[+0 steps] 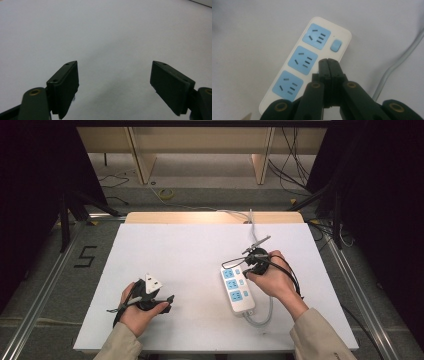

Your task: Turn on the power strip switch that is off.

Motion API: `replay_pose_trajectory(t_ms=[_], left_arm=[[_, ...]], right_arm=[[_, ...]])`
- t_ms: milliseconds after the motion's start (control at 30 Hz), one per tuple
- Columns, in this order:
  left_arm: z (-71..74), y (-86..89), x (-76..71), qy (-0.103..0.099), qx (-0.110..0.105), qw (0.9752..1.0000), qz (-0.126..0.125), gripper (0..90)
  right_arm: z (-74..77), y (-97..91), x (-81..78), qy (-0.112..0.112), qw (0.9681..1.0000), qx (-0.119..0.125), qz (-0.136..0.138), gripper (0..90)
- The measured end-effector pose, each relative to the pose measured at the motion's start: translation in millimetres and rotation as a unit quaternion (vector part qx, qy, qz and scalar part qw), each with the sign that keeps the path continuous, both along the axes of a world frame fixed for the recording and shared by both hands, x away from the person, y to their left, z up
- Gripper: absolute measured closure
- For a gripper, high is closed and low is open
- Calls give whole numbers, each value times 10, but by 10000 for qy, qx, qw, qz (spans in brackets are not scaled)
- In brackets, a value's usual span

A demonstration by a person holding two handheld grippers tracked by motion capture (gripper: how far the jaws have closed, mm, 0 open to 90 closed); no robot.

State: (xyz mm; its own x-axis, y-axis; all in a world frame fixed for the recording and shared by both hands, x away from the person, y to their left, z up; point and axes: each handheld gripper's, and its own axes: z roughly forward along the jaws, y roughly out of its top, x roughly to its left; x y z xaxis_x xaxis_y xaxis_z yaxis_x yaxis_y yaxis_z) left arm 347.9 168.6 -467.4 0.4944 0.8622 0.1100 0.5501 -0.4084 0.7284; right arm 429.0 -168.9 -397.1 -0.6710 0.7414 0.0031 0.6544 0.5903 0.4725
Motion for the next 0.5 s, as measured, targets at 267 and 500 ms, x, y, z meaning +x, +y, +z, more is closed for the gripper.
replay_pose_trajectory(t_ms=[267,500], left_arm=[[-3,-4,0,-3,-2,10000,-9,228],[-2,-4,0,15,31,10000,-24,228]], right_arm=[[-20,38,23,-7,10000,-49,34,900],[-18,54,56,-5,10000,-52,13,900]])
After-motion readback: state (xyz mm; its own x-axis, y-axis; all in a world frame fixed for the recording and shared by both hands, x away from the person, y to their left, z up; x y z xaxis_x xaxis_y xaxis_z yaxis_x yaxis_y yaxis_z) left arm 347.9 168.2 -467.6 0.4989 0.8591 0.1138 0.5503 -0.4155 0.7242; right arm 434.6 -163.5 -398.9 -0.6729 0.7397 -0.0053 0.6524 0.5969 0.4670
